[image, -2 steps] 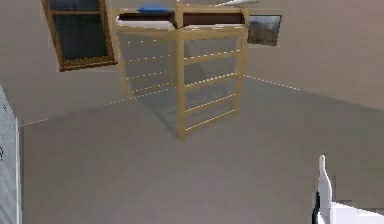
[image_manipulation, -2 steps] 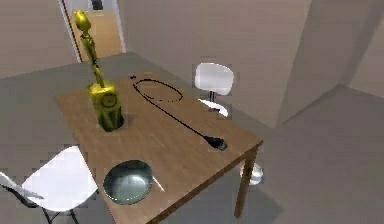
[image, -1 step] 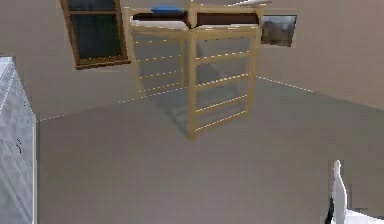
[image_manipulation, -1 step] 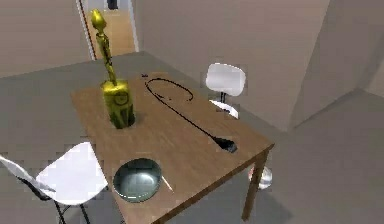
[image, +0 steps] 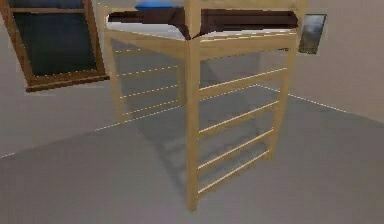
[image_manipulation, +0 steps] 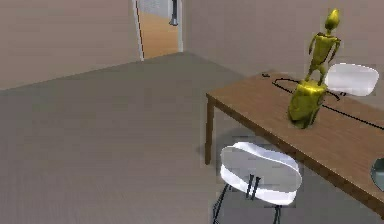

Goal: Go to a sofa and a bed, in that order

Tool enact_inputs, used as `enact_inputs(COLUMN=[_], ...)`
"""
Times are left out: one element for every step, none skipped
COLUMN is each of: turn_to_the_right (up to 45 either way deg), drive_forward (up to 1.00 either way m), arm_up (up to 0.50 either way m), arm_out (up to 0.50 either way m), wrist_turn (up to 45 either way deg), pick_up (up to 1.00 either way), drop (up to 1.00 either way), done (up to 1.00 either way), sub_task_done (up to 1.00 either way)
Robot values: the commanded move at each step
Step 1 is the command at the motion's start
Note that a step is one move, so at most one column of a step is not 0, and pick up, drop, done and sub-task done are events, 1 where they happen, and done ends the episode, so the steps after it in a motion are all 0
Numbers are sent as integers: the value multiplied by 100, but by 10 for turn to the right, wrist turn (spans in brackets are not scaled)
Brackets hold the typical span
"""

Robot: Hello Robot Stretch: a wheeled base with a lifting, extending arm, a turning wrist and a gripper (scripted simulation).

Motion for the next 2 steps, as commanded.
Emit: enact_inputs(turn_to_the_right=[0, 0], drive_forward=[35, 0], arm_up=[0, 0], arm_out=[0, 0], wrist_turn=[0, 0], pick_up=[0, 0], drop=[0, 0], done=[0, 100], sub_task_done=[0, 0])
